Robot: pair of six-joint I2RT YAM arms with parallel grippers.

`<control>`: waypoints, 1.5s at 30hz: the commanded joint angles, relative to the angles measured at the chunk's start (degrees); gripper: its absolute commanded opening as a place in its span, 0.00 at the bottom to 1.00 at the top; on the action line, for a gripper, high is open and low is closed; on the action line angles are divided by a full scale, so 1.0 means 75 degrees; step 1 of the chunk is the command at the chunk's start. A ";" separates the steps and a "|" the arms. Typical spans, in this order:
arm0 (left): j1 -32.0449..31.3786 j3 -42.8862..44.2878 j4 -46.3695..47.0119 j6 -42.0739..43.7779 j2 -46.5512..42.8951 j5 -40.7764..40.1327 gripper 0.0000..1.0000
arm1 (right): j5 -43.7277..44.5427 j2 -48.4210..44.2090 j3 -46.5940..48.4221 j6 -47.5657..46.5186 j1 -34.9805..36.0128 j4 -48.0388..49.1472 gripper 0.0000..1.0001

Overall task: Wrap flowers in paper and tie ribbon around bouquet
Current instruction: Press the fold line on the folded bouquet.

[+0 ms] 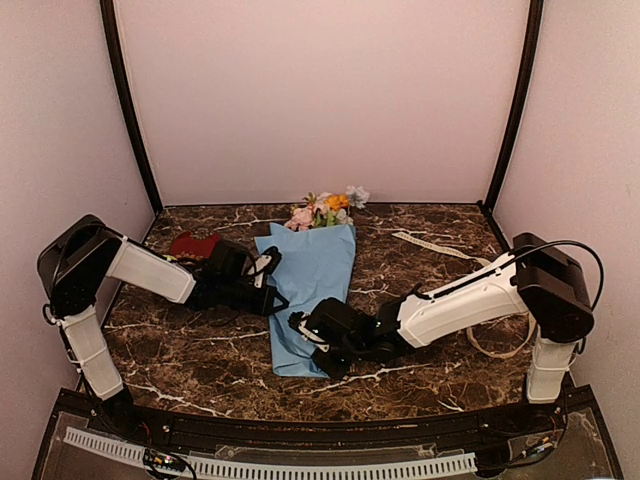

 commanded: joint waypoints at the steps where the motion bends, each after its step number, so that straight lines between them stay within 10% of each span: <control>1: 0.0260 -0.0308 -0.0288 -0.0174 0.0067 -0.0681 0.00 | 0.0182 0.0027 -0.0362 0.0152 -0.0048 -0.0089 0.38; 15: 0.0269 -0.0708 0.0557 -0.0324 0.0656 -0.0628 0.00 | -0.1540 -0.1702 -0.0005 -0.0886 -0.0150 0.0152 0.46; 31: 0.0339 -0.0484 0.0409 -0.0164 0.0930 -0.0555 0.00 | -0.2318 0.0977 0.1162 -0.0582 -0.0167 -0.0524 0.06; 45: 0.0364 -0.0388 0.0264 -0.0026 0.0944 -0.0576 0.00 | -0.4087 -0.1040 0.0421 -0.1002 -0.0400 -0.0438 0.00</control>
